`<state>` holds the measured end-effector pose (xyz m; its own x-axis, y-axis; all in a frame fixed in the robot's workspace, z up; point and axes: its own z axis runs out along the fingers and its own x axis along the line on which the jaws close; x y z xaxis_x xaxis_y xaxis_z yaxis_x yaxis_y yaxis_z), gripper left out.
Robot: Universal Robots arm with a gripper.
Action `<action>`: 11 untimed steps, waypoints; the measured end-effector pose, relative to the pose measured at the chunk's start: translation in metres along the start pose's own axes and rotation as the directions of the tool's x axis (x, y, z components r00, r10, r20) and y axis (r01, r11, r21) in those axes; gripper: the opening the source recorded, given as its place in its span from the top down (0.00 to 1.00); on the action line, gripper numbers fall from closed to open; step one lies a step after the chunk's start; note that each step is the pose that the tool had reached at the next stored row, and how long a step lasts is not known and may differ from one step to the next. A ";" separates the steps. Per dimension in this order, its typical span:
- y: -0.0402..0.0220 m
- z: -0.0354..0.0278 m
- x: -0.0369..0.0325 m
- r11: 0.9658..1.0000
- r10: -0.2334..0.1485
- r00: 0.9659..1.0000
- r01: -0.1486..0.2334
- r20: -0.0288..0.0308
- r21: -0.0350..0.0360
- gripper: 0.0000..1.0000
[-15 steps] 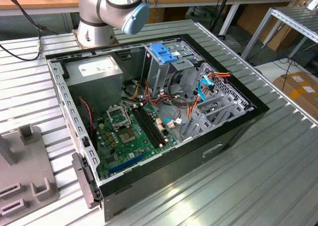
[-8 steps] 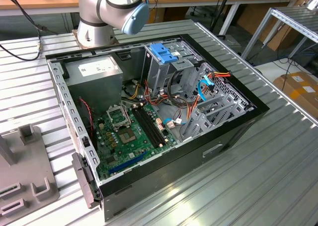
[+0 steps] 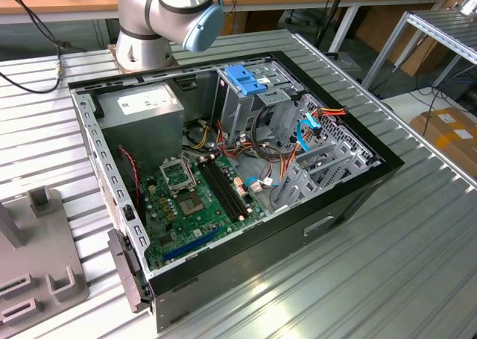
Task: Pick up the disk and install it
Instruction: 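Insert the disk into the insertion slot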
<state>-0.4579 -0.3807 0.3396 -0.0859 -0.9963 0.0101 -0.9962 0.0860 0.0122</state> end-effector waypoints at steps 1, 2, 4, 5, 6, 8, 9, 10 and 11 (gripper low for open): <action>0.0000 0.0037 0.0000 1.000 0.000 1.000 0.000 0.000 0.000 0.46; -0.0001 0.0078 -0.0001 1.000 0.000 1.000 0.000 0.000 0.000 0.46; -0.0002 0.0155 -0.0001 1.000 -0.002 1.000 0.002 0.000 0.000 0.46; -0.0003 0.0172 -0.0001 1.000 -0.009 1.000 0.009 -0.001 0.000 0.46; -0.0002 0.0185 -0.0002 1.000 -0.018 1.000 0.018 -0.002 0.000 0.46; 0.0009 0.0192 -0.0001 1.000 -0.019 1.000 0.019 -0.002 0.001 0.46; 0.0017 0.0195 -0.0001 1.000 -0.020 1.000 0.020 -0.002 0.001 0.46; 0.0026 0.0204 0.0001 1.000 -0.022 1.000 0.022 -0.002 0.002 0.46; 0.0027 0.0206 0.0001 1.000 -0.022 1.000 0.022 -0.002 0.002 0.46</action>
<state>-0.4608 -0.3807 0.3190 -0.0639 -0.9979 0.0115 -0.9979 0.0640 0.0105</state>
